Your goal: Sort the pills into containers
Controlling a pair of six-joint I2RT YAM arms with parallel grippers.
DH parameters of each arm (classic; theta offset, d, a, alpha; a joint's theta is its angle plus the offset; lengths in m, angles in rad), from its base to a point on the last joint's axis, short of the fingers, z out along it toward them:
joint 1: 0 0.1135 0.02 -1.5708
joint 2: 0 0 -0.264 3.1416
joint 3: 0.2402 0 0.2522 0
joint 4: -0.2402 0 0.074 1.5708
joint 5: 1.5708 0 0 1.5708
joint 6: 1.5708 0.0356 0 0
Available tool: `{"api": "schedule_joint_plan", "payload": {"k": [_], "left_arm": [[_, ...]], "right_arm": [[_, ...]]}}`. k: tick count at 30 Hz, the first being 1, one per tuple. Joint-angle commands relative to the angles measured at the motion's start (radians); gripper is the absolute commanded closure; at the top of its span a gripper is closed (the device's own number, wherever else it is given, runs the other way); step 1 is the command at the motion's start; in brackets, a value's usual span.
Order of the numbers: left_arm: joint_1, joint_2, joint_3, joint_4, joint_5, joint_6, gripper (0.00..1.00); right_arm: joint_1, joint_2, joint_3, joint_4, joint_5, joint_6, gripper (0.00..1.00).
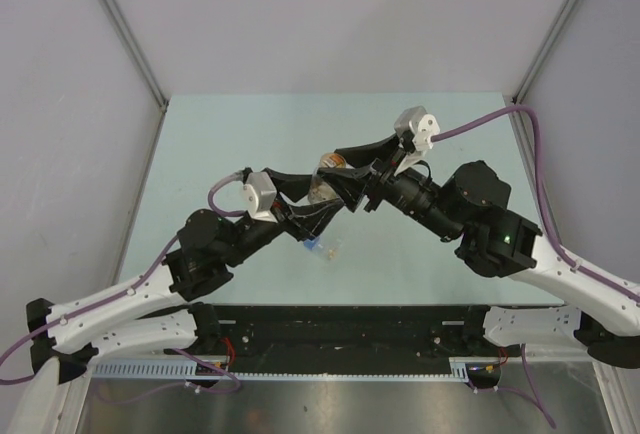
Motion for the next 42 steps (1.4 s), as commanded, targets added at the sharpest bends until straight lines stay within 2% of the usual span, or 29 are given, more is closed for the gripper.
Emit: {"api": "schedule_joint_plan", "payload": {"k": [1, 2, 5, 7, 11, 17, 25, 30, 37, 42], "left_arm": [[0.0, -0.002, 0.021, 0.008, -0.035, 0.062, 0.99], [0.0, -0.005, 0.01, 0.008, -0.022, 0.061, 1.0], [0.0, -0.03, -0.004, 0.006, -0.006, 0.059, 1.0], [0.0, -0.044, -0.014, 0.0, 0.012, 0.065, 1.0], [0.0, -0.047, -0.016, -0.028, 0.029, 0.075, 1.0], [0.0, -0.028, -0.014, -0.041, 0.101, 0.075, 1.0], [0.0, -0.015, -0.011, -0.054, 0.12, 0.075, 1.0], [0.001, 0.001, -0.005, -0.063, 0.121, 0.079, 1.0], [0.0, 0.01, -0.007, -0.063, 0.104, 0.078, 1.0], [0.001, 0.007, -0.013, -0.065, 0.087, 0.078, 1.0]], "right_arm": [[-0.011, -0.02, 0.007, 0.06, 0.061, -0.001, 0.37], [-0.014, -0.036, 0.007, 0.047, 0.057, 0.002, 0.26], [-0.015, -0.069, 0.009, 0.006, 0.07, 0.031, 0.15], [-0.023, -0.077, 0.016, -0.032, 0.09, 0.062, 0.14], [-0.04, -0.051, 0.099, -0.234, 0.088, 0.147, 0.13], [-0.041, 0.039, 0.24, -0.403, 0.008, 0.2, 0.09], [-0.043, 0.095, 0.276, -0.483, -0.047, 0.222, 0.1], [-0.041, 0.113, 0.274, -0.52, -0.122, 0.22, 0.2], [-0.04, 0.096, 0.259, -0.546, -0.111, 0.222, 0.33], [-0.04, 0.09, 0.241, -0.554, -0.122, 0.223, 0.31]]}}
